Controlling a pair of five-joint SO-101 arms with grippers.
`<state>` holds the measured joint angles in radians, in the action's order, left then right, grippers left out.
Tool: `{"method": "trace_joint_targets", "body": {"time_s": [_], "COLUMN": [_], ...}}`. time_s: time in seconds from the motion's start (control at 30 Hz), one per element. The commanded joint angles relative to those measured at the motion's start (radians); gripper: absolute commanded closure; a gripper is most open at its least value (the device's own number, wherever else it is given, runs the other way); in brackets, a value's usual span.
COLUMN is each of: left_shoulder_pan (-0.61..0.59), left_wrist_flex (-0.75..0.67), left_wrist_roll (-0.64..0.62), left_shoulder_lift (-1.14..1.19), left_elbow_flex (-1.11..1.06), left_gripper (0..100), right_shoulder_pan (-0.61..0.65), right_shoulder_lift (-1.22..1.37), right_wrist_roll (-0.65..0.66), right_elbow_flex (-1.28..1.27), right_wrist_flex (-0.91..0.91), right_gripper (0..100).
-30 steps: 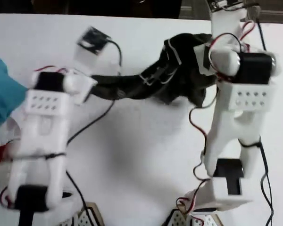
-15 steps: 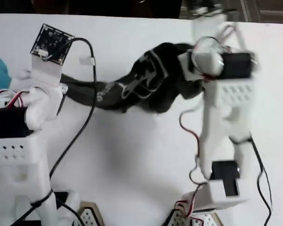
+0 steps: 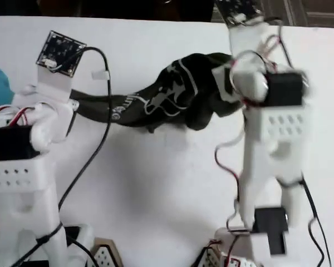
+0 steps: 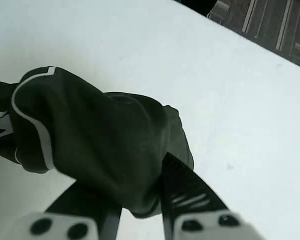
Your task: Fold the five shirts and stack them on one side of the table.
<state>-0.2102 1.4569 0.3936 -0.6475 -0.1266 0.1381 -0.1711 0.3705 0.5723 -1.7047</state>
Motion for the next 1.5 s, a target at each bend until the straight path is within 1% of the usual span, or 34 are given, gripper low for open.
{"method": "trace_joint_targets", "body": {"time_s": [0.0,0.1,0.2,0.3,0.4,0.5,0.6,0.67,0.73,0.8,0.83,0.93,1.0,1.03,1.13,1.23,1.37,1.47], "left_shoulder_pan": [-0.008,-0.008,-0.008,-0.008,-0.008,-0.009,-0.011,-0.012,-0.012,-0.012,-0.012,-0.034,-0.072,-0.097,-0.158,-0.192,-0.204,-0.204], "left_wrist_flex": [0.066,0.123,0.161,0.167,0.147,0.064,-0.066,-0.167,-0.261,-0.325,-0.351,-0.44,-0.526,-0.568,-0.667,-0.72,-0.758,-0.789], "left_wrist_roll": [0.003,0.003,0.003,0.003,0.003,0.003,0.003,0.003,0.003,0.003,0.003,0.003,0.003,0.002,0.002,0.002,0.003,0.003], "left_shoulder_lift": [-0.074,-0.133,-0.184,-0.199,-0.173,-0.117,-0.037,0.021,0.08,0.135,0.161,0.222,0.259,0.276,0.333,0.384,0.437,0.47], "left_elbow_flex": [0.096,0.111,0.108,0.108,0.054,-0.093,-0.243,-0.312,-0.351,-0.357,-0.355,-0.354,-0.354,-0.354,-0.354,-0.354,-0.354,-0.354], "left_gripper": [98,98,98,98,98,98,98,98,98,98,98,98,98,98,98,98,98,98], "right_shoulder_pan": [-0.001,-0.015,-0.008,-0.008,-0.012,-0.01,-0.008,-0.008,-0.008,-0.01,-0.01,-0.013,-0.016,-0.016,-0.001,0.054,0.206,0.346], "right_shoulder_lift": [-0.166,-0.286,-0.404,-0.478,-0.483,-0.458,-0.397,-0.328,-0.24,-0.142,-0.094,0.028,0.076,0.084,0.067,0.018,-0.05,-0.074], "right_wrist_roll": [0.002,0.003,0.005,0.005,0.006,0.006,0.006,0.005,0.005,0.003,-0.002,-0.002,-0.002,-0.003,-0.003,-0.003,0.003,-0.003], "right_elbow_flex": [0.009,-0.041,-0.146,-0.292,-0.465,-0.669,-0.859,-0.948,-0.984,-0.977,-0.962,-0.891,-0.83,-0.799,-0.718,-0.672,-0.683,-0.753], "right_wrist_flex": [-0.059,-0.064,-0.064,-0.051,0.033,0.208,0.453,0.621,0.759,0.837,0.852,0.851,0.809,0.774,0.633,0.489,0.352,0.337], "right_gripper": [97.9,97.9,97.9,97.9,97.9,97.9,97.9,97.4,97.1,91.6,86.1,67.5,59.2,57.2,56.6,56.6,56.6,56.6]}}
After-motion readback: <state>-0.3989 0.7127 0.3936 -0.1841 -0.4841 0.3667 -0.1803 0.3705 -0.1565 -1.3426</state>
